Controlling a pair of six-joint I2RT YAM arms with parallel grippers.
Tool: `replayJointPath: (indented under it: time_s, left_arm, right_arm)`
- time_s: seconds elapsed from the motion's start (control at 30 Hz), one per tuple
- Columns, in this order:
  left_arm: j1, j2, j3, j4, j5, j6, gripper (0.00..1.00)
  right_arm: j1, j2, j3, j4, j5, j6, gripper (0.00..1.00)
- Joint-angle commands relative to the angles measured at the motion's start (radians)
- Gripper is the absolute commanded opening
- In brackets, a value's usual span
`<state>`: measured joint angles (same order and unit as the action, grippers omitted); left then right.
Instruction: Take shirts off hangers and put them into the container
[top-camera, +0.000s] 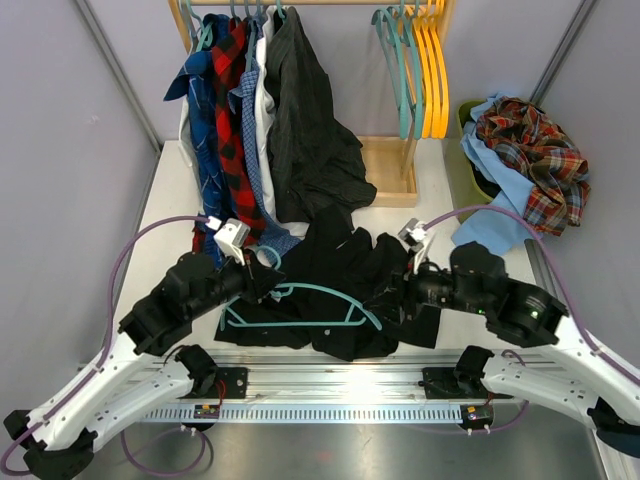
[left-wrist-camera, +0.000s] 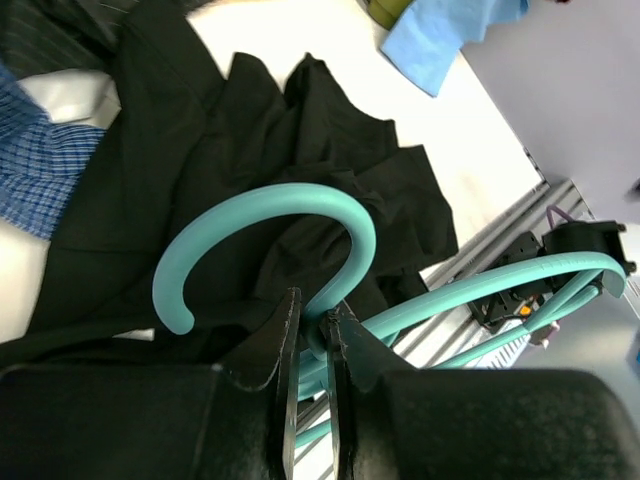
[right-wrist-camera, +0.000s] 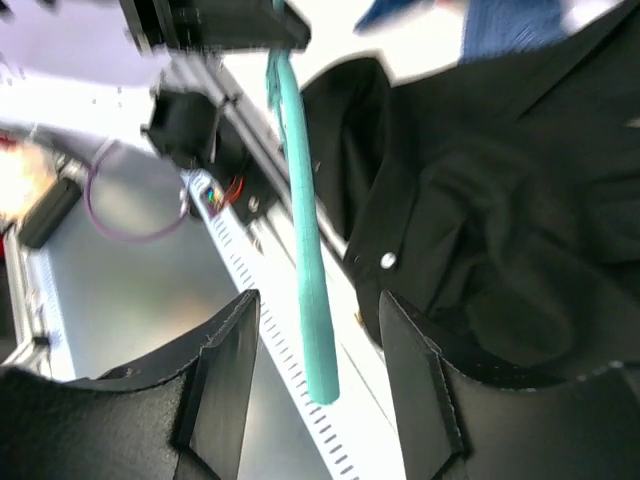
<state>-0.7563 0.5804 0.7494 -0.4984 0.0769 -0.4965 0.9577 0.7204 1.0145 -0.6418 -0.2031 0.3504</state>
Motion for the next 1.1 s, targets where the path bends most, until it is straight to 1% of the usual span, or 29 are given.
replayJointPath:
  time_s: [0.0, 0.17, 0.23, 0.27, 0.33, 0.37, 0.4, 0.5, 0.53, 0.57, 0.6, 0.67, 0.7, 0.83, 0.9, 1.0, 1.03, 1.07]
  left_arm:
    - [0.002, 0.019, 0.039, 0.106, 0.08, 0.024, 0.0]
    - [0.002, 0.059, 0.062, 0.123, 0.095, 0.03, 0.0]
    - [0.002, 0.067, 0.077, 0.13, 0.103, 0.033, 0.0]
    - [0.002, 0.076, 0.082, 0.132, 0.103, 0.036, 0.0]
    - [0.002, 0.082, 0.099, 0.126, 0.103, 0.044, 0.0]
    - [0.002, 0.091, 0.105, 0.12, 0.103, 0.045, 0.0]
    - [0.002, 0.093, 0.11, 0.116, 0.101, 0.049, 0.0]
    - [0.002, 0.091, 0.119, 0.107, 0.084, 0.049, 0.0]
    - [0.002, 0.088, 0.125, 0.104, 0.081, 0.047, 0.05]
    - [0.002, 0.088, 0.128, 0.094, 0.072, 0.047, 0.2]
    - [0.002, 0.082, 0.13, 0.09, 0.066, 0.046, 0.61]
    - [0.002, 0.078, 0.14, 0.075, 0.029, 0.042, 0.92]
    - [0.002, 0.07, 0.145, 0.069, 0.011, 0.045, 0.99]
    - [0.002, 0.053, 0.188, 0.04, -0.015, 0.049, 0.99]
    - [0.002, 0.029, 0.197, 0.05, 0.0, 0.047, 0.99]
    - [0.002, -0.057, 0.188, 0.081, 0.004, 0.042, 0.99]
    - [0.002, -0.109, 0.183, 0.084, 0.001, 0.039, 0.99]
    - [0.002, -0.135, 0.174, 0.086, -0.005, 0.032, 0.99]
  right_arm:
    - [0.015, 0.031, -0.06, 0.112, -0.13, 0.019, 0.58]
    - [0.061, 0.085, -0.088, 0.139, -0.098, 0.025, 0.57]
    - [0.084, 0.106, -0.094, 0.146, -0.09, 0.027, 0.54]
    - [0.088, 0.111, -0.097, 0.152, -0.085, 0.033, 0.46]
    - [0.096, 0.123, -0.1, 0.151, -0.073, 0.036, 0.25]
    - [0.098, 0.125, -0.099, 0.145, -0.058, 0.039, 0.03]
    - [0.101, 0.125, -0.097, 0.143, -0.053, 0.041, 0.0]
    - [0.102, 0.113, -0.096, 0.142, -0.038, 0.042, 0.0]
    - [0.104, 0.106, -0.096, 0.14, -0.036, 0.042, 0.0]
    - [0.102, 0.1, -0.094, 0.134, -0.029, 0.042, 0.0]
    - [0.102, 0.097, -0.091, 0.131, -0.024, 0.044, 0.0]
    - [0.102, 0.088, -0.086, 0.123, -0.013, 0.042, 0.0]
    - [0.102, 0.083, -0.082, 0.12, -0.01, 0.042, 0.0]
    - [0.104, 0.06, -0.076, 0.107, 0.008, 0.045, 0.0]
    - [0.102, 0.05, -0.068, 0.099, 0.03, 0.045, 0.0]
    - [0.104, 0.007, -0.039, 0.079, 0.088, 0.03, 0.0]
    - [0.102, -0.008, -0.028, 0.073, 0.109, 0.022, 0.0]
    - [0.102, -0.022, -0.018, 0.073, 0.16, 0.004, 0.0]
